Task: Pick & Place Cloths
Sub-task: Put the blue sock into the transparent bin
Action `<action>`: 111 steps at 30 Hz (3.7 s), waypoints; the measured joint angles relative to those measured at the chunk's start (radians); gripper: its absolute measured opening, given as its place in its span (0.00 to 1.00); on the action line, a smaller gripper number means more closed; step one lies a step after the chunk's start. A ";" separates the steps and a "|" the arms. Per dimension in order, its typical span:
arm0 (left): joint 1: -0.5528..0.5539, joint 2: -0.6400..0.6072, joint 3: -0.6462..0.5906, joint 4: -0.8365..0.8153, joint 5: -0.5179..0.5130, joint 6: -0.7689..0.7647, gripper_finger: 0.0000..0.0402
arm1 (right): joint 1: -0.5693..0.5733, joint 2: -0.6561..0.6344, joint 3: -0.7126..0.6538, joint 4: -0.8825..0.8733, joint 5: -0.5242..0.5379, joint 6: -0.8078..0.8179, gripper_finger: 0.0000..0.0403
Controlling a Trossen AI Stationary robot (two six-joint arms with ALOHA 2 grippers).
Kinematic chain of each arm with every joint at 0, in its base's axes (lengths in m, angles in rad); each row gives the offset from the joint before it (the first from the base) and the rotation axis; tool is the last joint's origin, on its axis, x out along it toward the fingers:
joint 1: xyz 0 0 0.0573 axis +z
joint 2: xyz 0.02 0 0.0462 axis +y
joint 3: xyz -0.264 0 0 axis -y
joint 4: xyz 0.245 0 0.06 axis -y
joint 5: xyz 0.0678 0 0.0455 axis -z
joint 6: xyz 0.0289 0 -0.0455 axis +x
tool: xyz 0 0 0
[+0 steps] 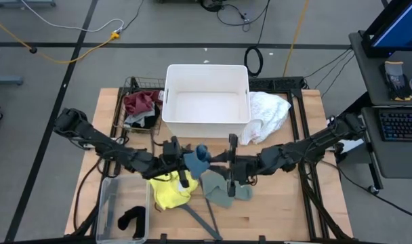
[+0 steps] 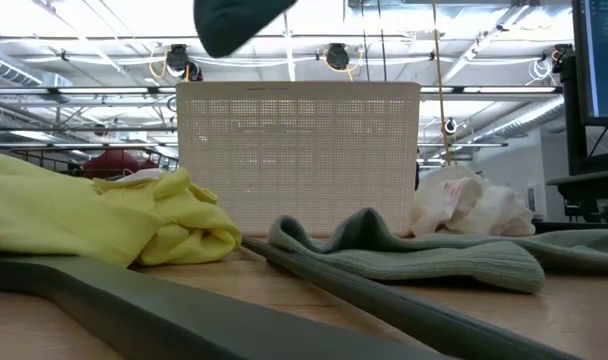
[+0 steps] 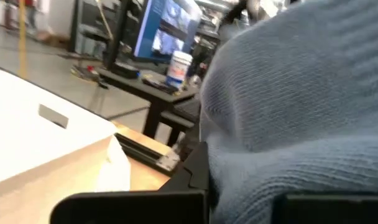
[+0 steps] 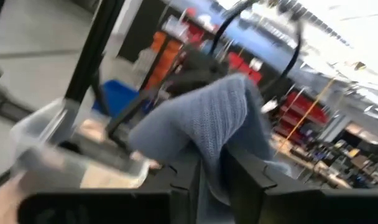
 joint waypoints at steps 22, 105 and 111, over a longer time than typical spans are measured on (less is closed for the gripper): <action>-0.303 -0.198 0.000 0.109 -0.187 0.085 0.00 | 0.021 -0.045 -0.001 -0.557 0.000 0.242 0.29; -0.590 -0.267 0.000 -1.428 0.507 -2.078 0.04 | 0.020 -0.045 -0.001 -0.533 0.000 0.238 0.28; -0.576 -0.238 0.000 -1.390 0.504 -2.071 0.07 | 0.020 -0.045 -0.001 -0.533 0.000 0.238 0.28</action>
